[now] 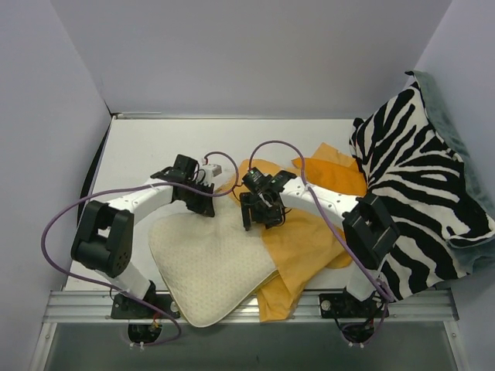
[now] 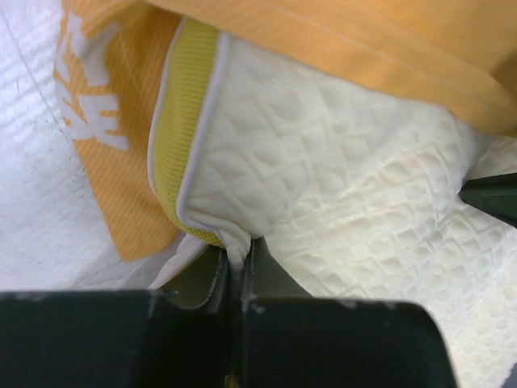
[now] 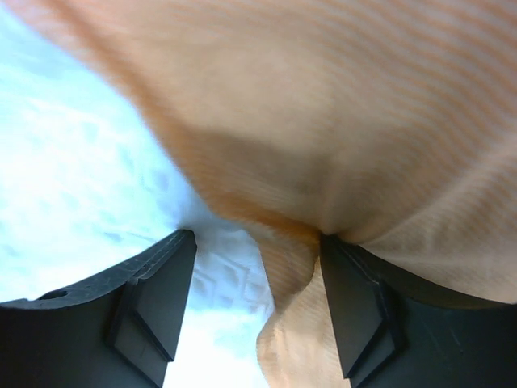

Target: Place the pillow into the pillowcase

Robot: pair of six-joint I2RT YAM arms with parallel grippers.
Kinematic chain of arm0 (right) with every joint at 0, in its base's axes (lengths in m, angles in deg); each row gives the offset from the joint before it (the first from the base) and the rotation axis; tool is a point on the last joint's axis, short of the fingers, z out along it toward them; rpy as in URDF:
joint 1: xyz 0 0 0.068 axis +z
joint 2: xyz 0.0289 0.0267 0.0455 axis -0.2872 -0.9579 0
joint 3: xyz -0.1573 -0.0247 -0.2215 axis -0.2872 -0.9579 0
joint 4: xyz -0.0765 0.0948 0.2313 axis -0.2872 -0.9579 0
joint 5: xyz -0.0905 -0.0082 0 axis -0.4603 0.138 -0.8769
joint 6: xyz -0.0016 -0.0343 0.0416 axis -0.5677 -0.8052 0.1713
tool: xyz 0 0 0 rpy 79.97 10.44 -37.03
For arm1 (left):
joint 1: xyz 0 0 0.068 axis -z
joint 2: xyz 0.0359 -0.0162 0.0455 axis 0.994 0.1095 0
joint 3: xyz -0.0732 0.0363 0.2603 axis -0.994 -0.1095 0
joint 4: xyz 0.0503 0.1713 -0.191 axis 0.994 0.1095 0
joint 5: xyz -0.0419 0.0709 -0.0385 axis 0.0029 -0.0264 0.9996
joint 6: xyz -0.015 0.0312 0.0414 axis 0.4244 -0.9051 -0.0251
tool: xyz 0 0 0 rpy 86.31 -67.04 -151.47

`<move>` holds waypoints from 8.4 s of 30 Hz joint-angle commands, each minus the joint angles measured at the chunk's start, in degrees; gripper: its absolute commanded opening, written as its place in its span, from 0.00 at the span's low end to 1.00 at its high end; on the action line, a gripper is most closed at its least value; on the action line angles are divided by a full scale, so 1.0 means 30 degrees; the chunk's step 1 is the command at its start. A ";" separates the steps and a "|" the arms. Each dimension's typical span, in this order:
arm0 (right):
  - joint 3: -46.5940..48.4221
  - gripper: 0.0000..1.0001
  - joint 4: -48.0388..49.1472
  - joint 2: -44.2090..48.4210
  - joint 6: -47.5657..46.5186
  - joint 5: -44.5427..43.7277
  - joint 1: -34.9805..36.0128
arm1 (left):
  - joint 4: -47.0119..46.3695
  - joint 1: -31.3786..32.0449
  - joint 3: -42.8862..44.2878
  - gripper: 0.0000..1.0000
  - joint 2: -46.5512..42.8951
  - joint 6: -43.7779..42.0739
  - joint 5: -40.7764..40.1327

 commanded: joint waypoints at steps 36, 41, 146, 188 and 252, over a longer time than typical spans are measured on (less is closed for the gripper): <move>1.6973 0.00 -1.3476 -0.2415 -0.5875 -0.0964 -0.0448 | 0.0536 1.5252 0.2953 0.00 -0.8305 -1.0436 -1.0622; 1.4933 0.00 -0.7110 0.0455 -0.2452 0.3778 -0.0652 | -0.0049 1.5252 0.2719 0.00 -0.8188 -1.0641 -1.0593; -0.9181 0.84 -0.6765 1.7152 0.7455 -0.1016 -0.5985 | 0.9301 1.6488 0.5270 0.62 0.3564 1.1276 -1.4493; -1.3522 0.56 1.5231 0.4680 1.6923 -1.3207 -0.1209 | 0.2469 0.7519 1.1303 0.00 -0.2328 1.2707 -0.0691; 0.5912 0.47 -0.2722 -0.6433 0.0396 -0.2920 -1.2924 | 0.5808 0.7343 -0.1944 0.25 -0.6140 0.9201 -0.8160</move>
